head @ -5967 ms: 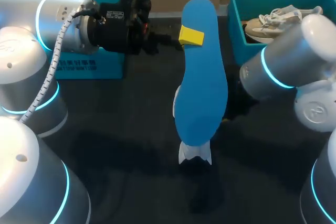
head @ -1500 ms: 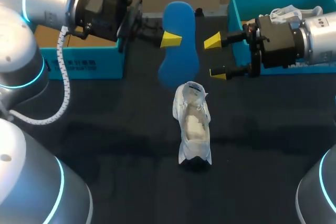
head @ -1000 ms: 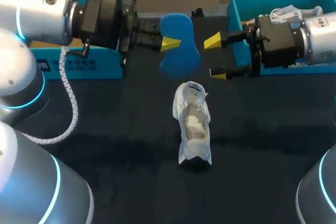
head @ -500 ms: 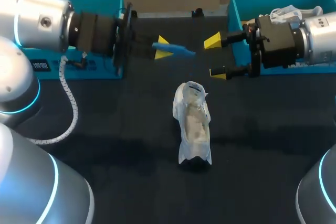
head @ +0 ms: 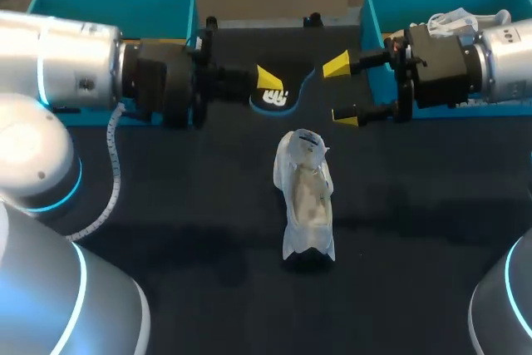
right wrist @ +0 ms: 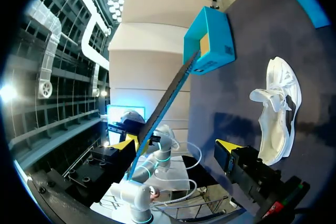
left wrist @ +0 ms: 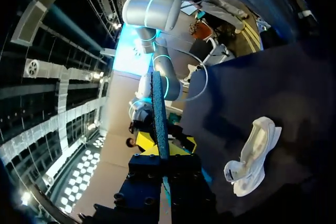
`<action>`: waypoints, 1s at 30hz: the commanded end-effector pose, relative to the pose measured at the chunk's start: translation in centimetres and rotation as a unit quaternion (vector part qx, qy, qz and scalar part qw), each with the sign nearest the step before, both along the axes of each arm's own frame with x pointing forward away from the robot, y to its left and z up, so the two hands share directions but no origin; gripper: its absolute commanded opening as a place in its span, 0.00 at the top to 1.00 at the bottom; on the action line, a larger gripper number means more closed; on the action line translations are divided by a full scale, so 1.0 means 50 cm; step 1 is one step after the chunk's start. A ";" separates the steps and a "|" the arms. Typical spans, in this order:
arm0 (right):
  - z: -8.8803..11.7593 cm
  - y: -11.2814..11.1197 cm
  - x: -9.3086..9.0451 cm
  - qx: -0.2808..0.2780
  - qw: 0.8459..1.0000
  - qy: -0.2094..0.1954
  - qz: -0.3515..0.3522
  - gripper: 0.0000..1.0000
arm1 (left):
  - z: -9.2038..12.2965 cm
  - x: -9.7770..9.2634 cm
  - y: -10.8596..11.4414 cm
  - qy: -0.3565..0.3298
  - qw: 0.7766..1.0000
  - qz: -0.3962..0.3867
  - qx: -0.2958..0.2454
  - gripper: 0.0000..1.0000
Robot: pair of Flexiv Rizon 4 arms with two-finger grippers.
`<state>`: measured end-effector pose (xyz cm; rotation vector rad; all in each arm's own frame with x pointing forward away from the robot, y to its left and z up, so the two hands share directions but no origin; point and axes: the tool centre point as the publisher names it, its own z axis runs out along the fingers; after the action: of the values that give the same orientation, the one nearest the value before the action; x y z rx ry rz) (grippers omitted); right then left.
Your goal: Take the shoe out of the shoebox, open the shoe tongue, remove and reinsert the insole, then place the shoe into the shoebox
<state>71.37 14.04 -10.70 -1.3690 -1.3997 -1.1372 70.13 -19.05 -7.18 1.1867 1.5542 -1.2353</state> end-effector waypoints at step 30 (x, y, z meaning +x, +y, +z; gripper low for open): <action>0.013 0.015 0.005 0.012 1.000 0.003 -0.026 0.00 | -0.023 -0.008 0.004 -0.221 0.975 -0.010 -0.028 1.00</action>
<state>71.96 14.14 -10.08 -1.3870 -1.3593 -1.1648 69.14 -18.45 -8.43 1.3219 1.1756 -0.9341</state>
